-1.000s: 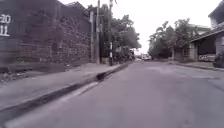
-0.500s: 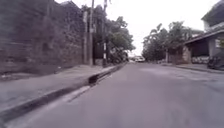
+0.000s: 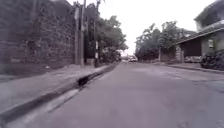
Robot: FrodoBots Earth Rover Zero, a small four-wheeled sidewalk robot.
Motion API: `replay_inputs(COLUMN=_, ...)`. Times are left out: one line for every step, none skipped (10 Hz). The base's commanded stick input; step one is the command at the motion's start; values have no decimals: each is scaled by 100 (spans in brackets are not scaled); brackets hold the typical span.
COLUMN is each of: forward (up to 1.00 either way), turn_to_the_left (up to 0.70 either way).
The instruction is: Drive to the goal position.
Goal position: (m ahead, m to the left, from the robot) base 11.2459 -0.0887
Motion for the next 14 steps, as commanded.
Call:
replay_inputs(forward=70, turn_to_the_left=-35)
replay_inputs(forward=70, turn_to_the_left=-35)
replay_inputs(forward=70, turn_to_the_left=-35)
replay_inputs(forward=70, turn_to_the_left=-35)
replay_inputs(forward=85, turn_to_the_left=-34)
replay_inputs(forward=87, turn_to_the_left=-35)
replay_inputs(forward=100, turn_to_the_left=-40)
replay_inputs(forward=100, turn_to_the_left=-40)
replay_inputs(forward=100, turn_to_the_left=-40)
replay_inputs(forward=100, turn_to_the_left=0)
replay_inputs(forward=100, turn_to_the_left=0)
replay_inputs(forward=100, turn_to_the_left=0)
replay_inputs(forward=100, turn_to_the_left=0)
replay_inputs(forward=100, turn_to_the_left=0)
